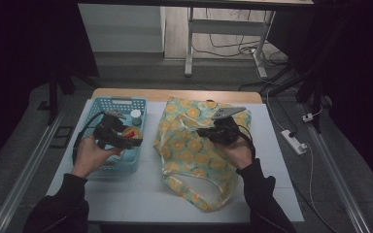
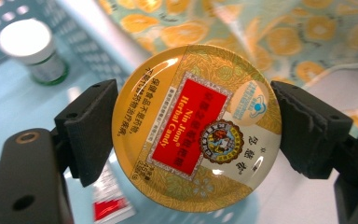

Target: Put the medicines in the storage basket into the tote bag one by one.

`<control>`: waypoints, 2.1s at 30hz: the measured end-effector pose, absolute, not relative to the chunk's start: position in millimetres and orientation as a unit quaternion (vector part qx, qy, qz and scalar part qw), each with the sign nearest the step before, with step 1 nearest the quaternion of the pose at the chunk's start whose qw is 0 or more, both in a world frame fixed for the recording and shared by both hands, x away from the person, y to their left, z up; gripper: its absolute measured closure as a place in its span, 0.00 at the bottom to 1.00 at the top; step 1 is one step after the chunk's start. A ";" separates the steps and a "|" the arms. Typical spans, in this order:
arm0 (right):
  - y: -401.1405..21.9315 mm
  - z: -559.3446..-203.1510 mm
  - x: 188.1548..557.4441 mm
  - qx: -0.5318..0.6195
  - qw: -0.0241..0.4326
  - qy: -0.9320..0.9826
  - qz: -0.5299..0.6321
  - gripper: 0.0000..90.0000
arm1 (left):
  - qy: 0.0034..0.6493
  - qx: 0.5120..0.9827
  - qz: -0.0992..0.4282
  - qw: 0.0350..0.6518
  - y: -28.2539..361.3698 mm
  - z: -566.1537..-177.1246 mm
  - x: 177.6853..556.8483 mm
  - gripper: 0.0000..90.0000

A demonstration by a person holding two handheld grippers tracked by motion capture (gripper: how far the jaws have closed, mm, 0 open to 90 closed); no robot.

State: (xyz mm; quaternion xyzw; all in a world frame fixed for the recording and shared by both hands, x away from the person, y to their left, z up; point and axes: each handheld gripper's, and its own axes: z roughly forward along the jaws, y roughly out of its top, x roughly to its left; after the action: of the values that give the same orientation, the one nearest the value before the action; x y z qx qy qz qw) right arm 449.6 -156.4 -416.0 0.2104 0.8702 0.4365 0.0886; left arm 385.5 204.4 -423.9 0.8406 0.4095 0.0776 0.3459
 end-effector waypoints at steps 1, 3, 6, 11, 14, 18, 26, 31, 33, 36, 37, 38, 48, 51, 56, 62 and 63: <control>-156.5 -416.0 449.6 0.210 0.089 0.870 0.437 1.00 | 0.405 0.842 0.076 0.348 201.2 -423.2 384.3 0.23; -156.5 -416.0 449.5 0.211 0.089 0.870 0.437 1.00 | 0.397 0.845 0.074 0.350 194.3 -422.3 381.6 0.23; -156.4 -415.9 449.5 0.210 0.089 0.870 0.436 1.00 | 0.383 0.850 0.070 0.354 184.6 -421.2 378.4 0.23; -156.3 -416.1 449.5 0.210 0.089 0.870 0.437 1.00 | 0.364 0.859 0.064 0.354 168.0 -421.0 374.5 0.23; -156.4 -416.5 449.8 0.212 0.088 0.869 0.439 1.00 | 0.354 0.863 0.061 0.355 158.6 -421.0 373.1 0.23; -156.3 -416.7 450.0 0.213 0.089 0.869 0.439 1.00 | 0.339 0.869 0.057 0.357 144.7 -421.9 372.4 0.23; -156.7 -416.7 450.3 0.214 0.091 0.867 0.441 1.00 | 0.322 0.875 0.047 0.359 118.4 -430.5 377.2 0.23; -156.6 -417.1 450.7 0.215 0.092 0.867 0.440 1.00 | 0.311 0.880 0.044 0.355 103.3 -436.1 381.1 0.23; -156.5 -417.3 450.8 0.215 0.092 0.867 0.441 1.00 | 0.308 0.882 0.040 0.355 97.8 -438.3 383.2 0.23; -156.1 -417.5 450.7 0.214 0.092 0.867 0.441 1.00 | 0.306 0.884 0.039 0.351 89.8 -442.1 386.8 0.23; -155.9 -417.5 450.6 0.213 0.093 0.867 0.440 1.00 | 0.305 0.885 0.038 0.351 87.5 -443.5 388.2 0.23; -155.8 -417.4 450.4 0.213 0.093 0.867 0.440 1.00 | 0.304 0.885 0.037 0.350 85.0 -444.9 389.4 0.23; -156.1 -418.7 451.4 0.214 0.098 0.868 0.438 1.00 | 0.292 0.891 0.028 0.346 58.1 -458.2 400.1 0.23; -155.3 -419.1 451.0 0.213 0.098 0.868 0.437 1.00 | 0.292 0.892 0.027 0.345 51.1 -462.4 404.3 0.23; -153.7 -418.7 449.7 0.210 0.099 0.870 0.436 1.00 | 0.297 0.890 0.031 0.345 42.3 -469.6 412.9 0.23; -153.1 -420.5 450.5 0.212 0.098 0.870 0.434 1.00 | 0.309 0.882 0.044 0.353 36.2 -476.8 424.9 0.23; -153.3 -420.7 450.8 0.211 0.098 0.871 0.433 1.00 | 0.312 0.880 0.045 0.354 35.5 -477.9 427.0 0.23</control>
State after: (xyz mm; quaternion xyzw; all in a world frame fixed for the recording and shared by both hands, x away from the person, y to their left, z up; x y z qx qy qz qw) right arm 450.8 -153.3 -420.7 0.2114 0.8710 0.4326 0.0977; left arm 427.0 35.5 -477.9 0.8804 0.3124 0.0452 0.3539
